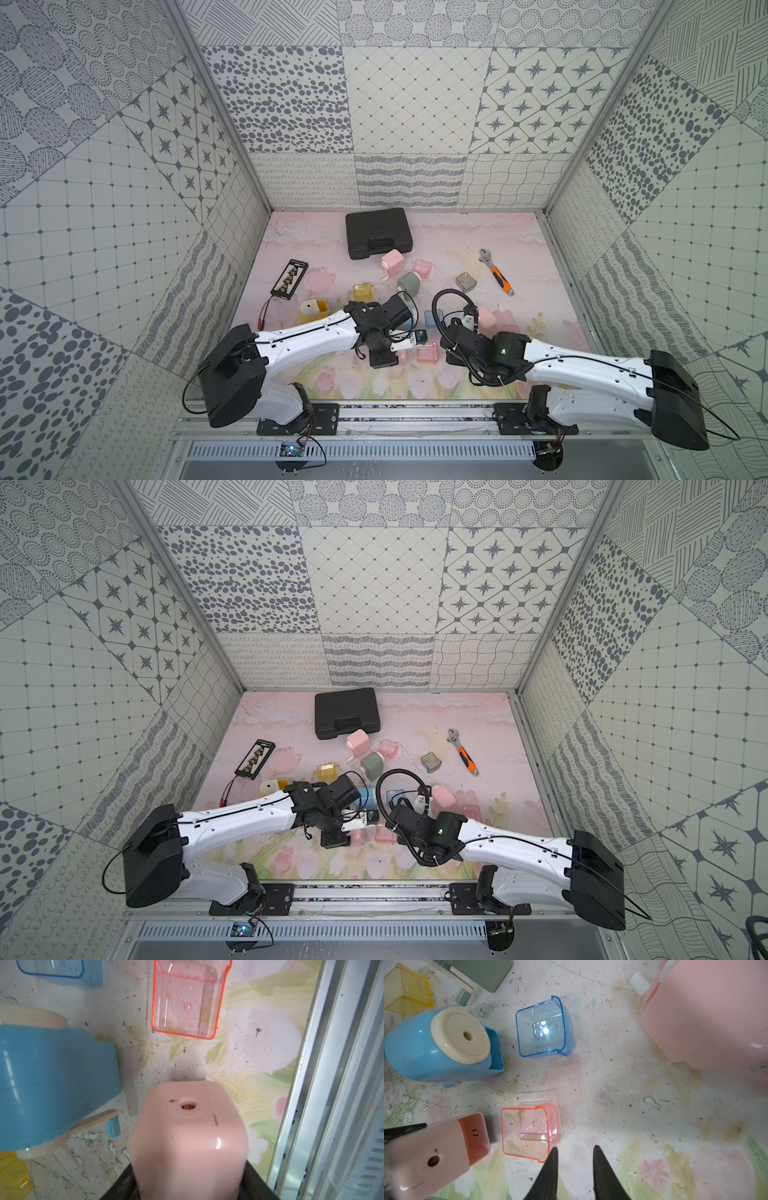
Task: Put the tray back into the pencil sharpener
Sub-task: Close the container of the pencil sharpener.
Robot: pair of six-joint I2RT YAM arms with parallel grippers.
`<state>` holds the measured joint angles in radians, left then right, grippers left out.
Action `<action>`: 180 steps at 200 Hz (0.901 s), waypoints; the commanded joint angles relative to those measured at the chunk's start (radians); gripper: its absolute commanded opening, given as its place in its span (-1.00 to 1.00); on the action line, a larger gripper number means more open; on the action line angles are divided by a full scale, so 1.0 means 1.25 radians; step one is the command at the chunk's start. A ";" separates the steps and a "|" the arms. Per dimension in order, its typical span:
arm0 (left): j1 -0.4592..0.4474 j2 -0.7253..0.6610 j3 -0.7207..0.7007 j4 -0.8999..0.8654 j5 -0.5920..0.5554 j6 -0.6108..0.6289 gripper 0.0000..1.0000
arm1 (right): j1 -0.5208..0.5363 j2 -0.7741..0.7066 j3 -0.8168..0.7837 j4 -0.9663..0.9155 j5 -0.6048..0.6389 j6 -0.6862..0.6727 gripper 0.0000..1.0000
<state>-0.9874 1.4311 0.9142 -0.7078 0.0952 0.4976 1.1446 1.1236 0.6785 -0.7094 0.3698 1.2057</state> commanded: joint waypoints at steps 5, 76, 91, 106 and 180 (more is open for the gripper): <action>-0.006 0.070 0.061 -0.012 0.002 0.019 0.07 | -0.001 -0.034 -0.010 -0.043 0.022 0.033 -0.39; -0.006 0.065 0.050 -0.019 0.002 0.023 0.51 | -0.001 -0.057 -0.028 0.006 -0.003 0.010 -0.35; -0.004 0.040 0.028 0.006 0.008 0.031 0.53 | -0.002 -0.055 -0.036 0.039 -0.021 -0.003 -0.34; 0.000 0.011 -0.002 0.048 0.026 0.036 0.52 | -0.011 -0.057 -0.054 0.092 -0.051 -0.017 -0.35; 0.034 -0.037 -0.091 0.201 0.095 0.051 0.42 | -0.090 -0.043 -0.141 0.308 -0.198 -0.067 -0.30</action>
<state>-0.9657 1.3907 0.8242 -0.5777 0.1307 0.5331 1.0435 1.0626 0.5224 -0.4419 0.1799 1.1435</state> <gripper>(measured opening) 0.718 0.348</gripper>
